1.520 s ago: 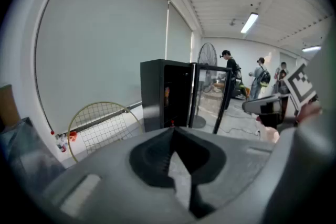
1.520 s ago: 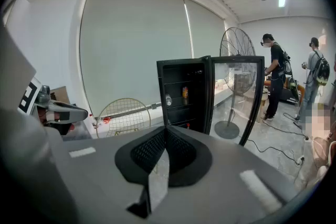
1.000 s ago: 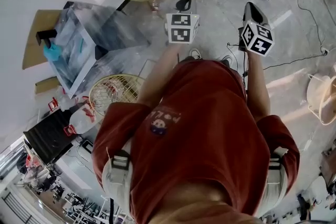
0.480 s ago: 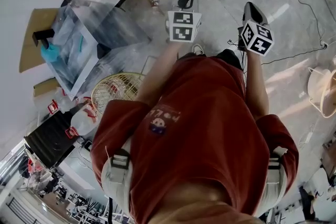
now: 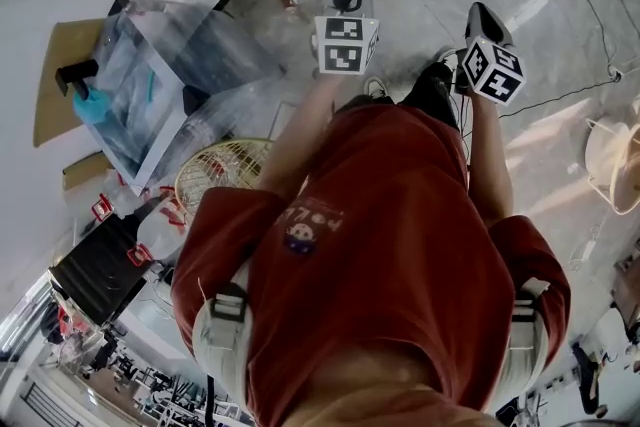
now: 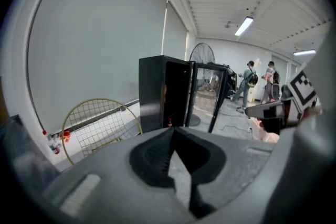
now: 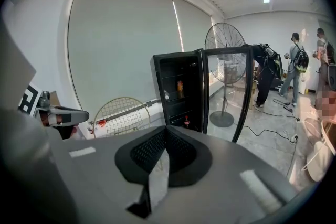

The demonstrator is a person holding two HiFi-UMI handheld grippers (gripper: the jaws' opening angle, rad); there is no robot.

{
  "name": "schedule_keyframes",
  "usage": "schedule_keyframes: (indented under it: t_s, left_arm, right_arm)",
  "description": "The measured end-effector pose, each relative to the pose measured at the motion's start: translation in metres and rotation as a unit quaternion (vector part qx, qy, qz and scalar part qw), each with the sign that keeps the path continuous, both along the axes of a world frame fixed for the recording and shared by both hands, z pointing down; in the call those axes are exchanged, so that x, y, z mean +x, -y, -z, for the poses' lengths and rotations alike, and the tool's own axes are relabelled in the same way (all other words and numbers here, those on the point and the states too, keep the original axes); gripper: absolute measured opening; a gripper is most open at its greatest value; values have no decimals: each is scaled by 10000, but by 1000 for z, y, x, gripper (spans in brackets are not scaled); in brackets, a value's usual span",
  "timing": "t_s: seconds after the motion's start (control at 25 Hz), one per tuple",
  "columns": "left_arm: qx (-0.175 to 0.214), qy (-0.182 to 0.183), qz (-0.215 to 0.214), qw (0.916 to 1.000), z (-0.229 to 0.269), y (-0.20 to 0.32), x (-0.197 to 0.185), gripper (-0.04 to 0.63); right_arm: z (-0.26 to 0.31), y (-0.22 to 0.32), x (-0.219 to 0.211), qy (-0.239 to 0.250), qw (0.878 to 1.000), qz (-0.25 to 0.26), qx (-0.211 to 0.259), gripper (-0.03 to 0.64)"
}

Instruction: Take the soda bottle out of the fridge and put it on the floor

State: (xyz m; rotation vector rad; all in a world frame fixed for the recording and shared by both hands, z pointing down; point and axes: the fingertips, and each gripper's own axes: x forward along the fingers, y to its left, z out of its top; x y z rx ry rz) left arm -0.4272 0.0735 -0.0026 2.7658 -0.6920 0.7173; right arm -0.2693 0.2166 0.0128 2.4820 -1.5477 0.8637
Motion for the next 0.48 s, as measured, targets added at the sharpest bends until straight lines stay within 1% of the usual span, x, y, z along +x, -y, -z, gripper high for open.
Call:
schedule_keyframes:
  t_s: [0.16, 0.48]
  left_arm:
    - [-3, -47, -32, 10000, 1, 3, 16, 0]
    - [-20, 94, -84, 9999, -8, 3, 66, -2]
  right_arm:
    - [-1, 9, 14, -57, 10000, 48, -62, 0]
    - [-12, 14, 62, 39, 9999, 84, -49, 0]
